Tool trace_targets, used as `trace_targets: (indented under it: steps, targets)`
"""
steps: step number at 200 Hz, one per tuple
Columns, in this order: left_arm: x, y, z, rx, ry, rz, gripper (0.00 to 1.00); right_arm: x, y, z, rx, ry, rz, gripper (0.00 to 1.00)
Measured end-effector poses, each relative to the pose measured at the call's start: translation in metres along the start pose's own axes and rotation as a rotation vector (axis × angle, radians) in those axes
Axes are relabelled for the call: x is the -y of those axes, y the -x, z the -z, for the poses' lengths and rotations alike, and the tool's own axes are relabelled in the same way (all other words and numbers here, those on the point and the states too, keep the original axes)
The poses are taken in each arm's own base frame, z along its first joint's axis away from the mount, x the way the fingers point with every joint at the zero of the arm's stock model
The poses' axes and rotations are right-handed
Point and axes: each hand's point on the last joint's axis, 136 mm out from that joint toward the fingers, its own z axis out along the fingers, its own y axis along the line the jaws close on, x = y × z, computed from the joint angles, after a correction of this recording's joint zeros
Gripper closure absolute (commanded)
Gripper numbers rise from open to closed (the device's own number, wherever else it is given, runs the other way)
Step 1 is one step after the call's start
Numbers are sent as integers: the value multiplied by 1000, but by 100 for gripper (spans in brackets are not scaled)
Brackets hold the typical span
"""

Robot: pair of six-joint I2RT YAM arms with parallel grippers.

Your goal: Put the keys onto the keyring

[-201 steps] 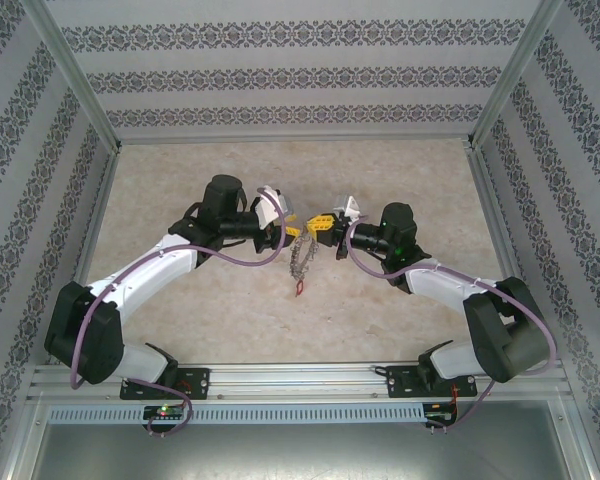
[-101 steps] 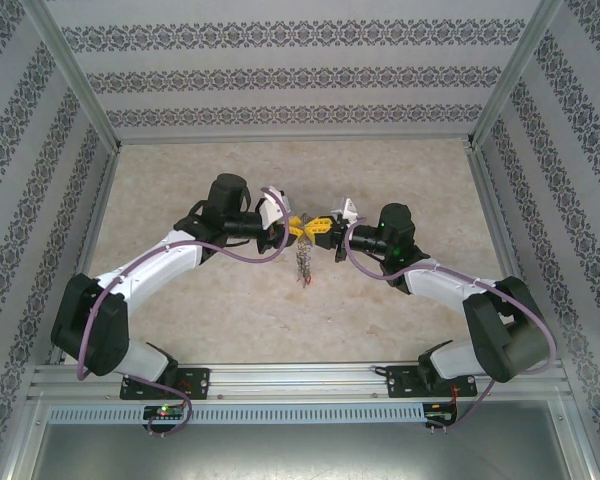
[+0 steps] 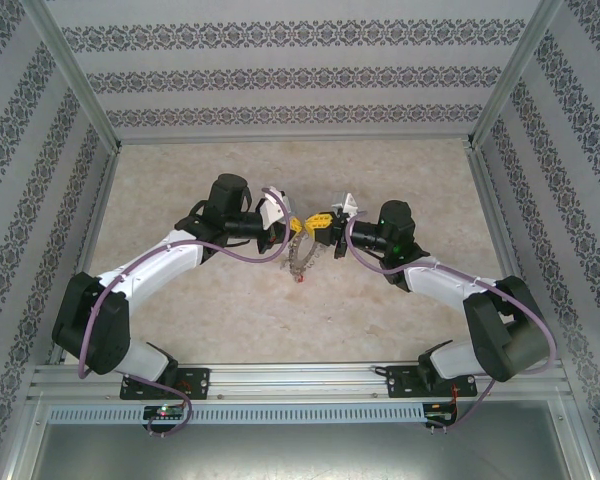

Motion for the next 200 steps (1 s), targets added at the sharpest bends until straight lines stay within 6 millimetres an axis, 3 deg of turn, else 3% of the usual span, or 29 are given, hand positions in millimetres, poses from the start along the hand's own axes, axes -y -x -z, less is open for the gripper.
trace_targets:
  steps: [66, 140, 200]
  targets:
    - [-10, -4, -1, -27, 61, -1, 100, 10, 0, -9, 15, -94, -68, 100]
    - [-24, 7, -2, 53, 139, 93, 100, 22, 13, -19, 95, -280, -46, 100]
    - [-35, 2, -10, 59, 175, 154, 98, 36, 7, -22, 120, -402, -47, 100]
